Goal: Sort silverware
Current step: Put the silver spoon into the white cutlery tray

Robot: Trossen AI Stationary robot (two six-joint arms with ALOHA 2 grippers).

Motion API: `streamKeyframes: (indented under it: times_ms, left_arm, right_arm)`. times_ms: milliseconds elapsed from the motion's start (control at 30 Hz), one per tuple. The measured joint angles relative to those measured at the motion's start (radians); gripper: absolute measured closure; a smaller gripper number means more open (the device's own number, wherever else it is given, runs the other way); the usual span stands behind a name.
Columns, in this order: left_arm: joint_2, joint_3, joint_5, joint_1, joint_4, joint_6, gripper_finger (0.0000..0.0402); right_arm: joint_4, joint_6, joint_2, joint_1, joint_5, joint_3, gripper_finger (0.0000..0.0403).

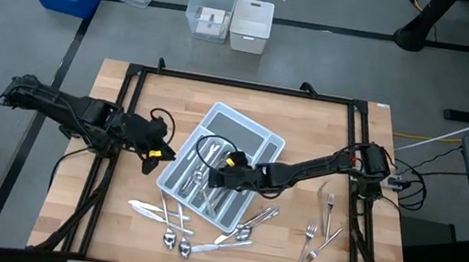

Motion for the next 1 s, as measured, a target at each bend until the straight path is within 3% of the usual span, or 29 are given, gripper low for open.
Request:
streamKeyframes:
  times_ms: [133,300,500,700,1000]
  left_arm:
    - [0.068,0.000,0.001,-0.031,0.039,-0.002,0.0325]
    - [0.187,0.000,0.002,-0.061,0.093,0.119,0.0325]
    - [0.261,0.000,0.003,-0.066,0.091,0.167,0.0325]
    - [0.251,0.000,0.030,-0.066,0.095,0.181,0.0325]
    - [0.334,0.000,0.045,-0.066,0.270,0.343,0.0325]
  right_arm:
    - [0.000,-0.146,-0.029,0.000,-0.039,0.000,0.0318]
    - [0.001,-0.315,-0.068,0.000,-0.131,0.000,0.0318]
    - [0.000,-0.313,-0.066,0.009,-0.268,0.000,0.0318]
    - [0.003,-0.402,-0.046,0.041,-0.318,0.000,0.0318]
    - [0.007,-0.507,-0.047,0.041,-0.407,0.000,0.0318]
